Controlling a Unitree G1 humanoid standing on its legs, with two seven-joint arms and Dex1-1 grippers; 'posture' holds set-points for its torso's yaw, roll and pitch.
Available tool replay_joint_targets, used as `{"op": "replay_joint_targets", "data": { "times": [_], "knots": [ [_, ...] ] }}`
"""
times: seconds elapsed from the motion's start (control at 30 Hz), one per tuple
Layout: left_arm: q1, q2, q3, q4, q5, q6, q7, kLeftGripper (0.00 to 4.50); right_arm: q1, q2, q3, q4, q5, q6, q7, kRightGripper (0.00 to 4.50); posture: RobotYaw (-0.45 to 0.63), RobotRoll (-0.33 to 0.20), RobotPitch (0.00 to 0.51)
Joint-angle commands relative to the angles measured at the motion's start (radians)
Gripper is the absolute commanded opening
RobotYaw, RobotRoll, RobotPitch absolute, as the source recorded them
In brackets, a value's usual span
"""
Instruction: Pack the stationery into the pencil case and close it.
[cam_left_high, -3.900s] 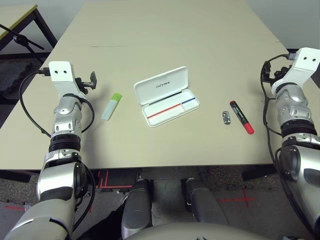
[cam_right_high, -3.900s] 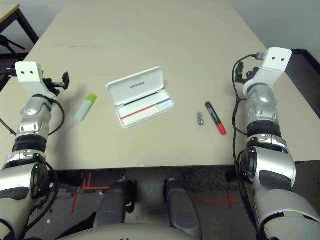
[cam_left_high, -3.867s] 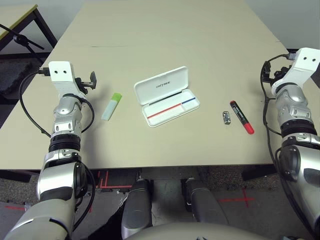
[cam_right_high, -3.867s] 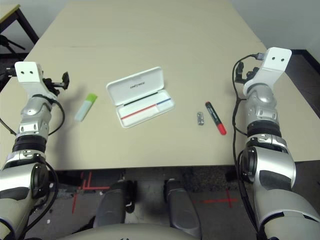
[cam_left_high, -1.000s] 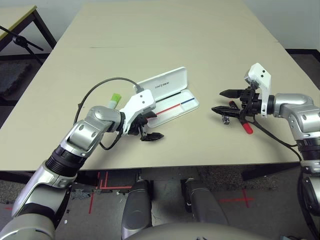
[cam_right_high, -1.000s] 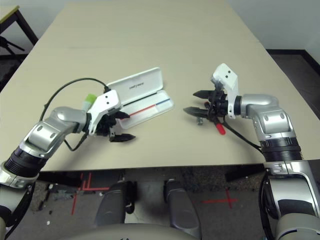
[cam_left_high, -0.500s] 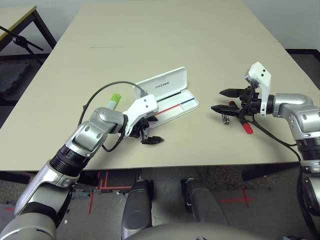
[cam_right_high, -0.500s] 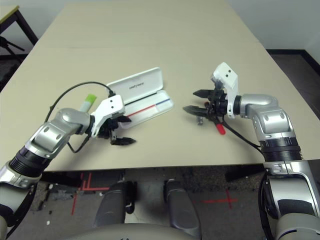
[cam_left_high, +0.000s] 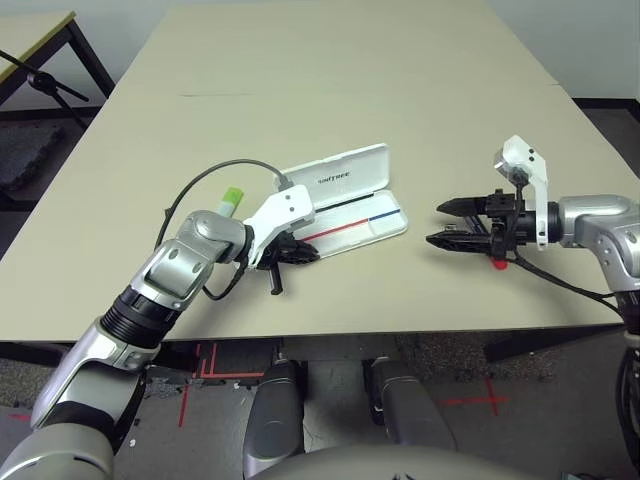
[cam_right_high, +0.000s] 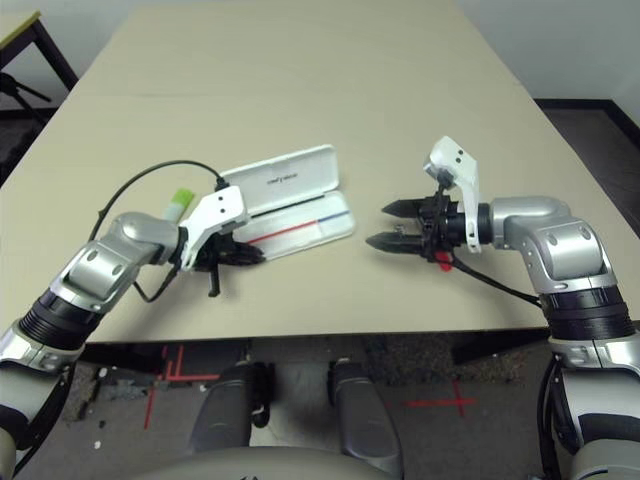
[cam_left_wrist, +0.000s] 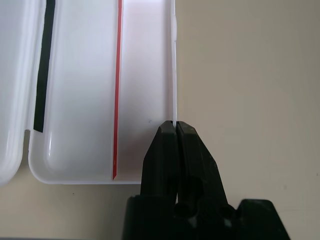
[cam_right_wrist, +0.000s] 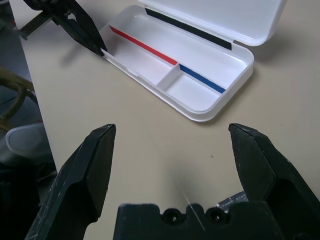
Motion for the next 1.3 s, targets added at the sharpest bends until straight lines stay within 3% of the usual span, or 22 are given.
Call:
{"op": "replay_joint_targets", "data": {
  "times": [0.03,0.27,0.53,1.3],
  "knots": [
    [-0.002,0.044,0.007,-0.002,0.022,-0.089,-0.053,0.05,0.01,-0.025,0.021,-0.027,0.013,0.011,0.026,4.5,-0.06,0.0,0.137],
    [0.05,0.127,0.02,-0.045,0.021,-0.224,-0.141,0.05,0.007,-0.049,0.051,-0.026,0.001,-0.002,0.057,4.5,-0.06,0.0,0.134],
    [0.098,0.163,0.024,-0.033,0.054,-0.309,-0.161,0.05,-0.004,-0.049,0.075,-0.004,-0.018,-0.022,0.061,4.5,-0.05,0.0,0.124],
    [0.148,0.15,0.047,-0.085,0.047,-0.232,-0.128,0.05,-0.01,-0.053,0.136,0.01,-0.053,-0.065,0.107,4.5,-0.04,0.0,0.117]
  ]
}}
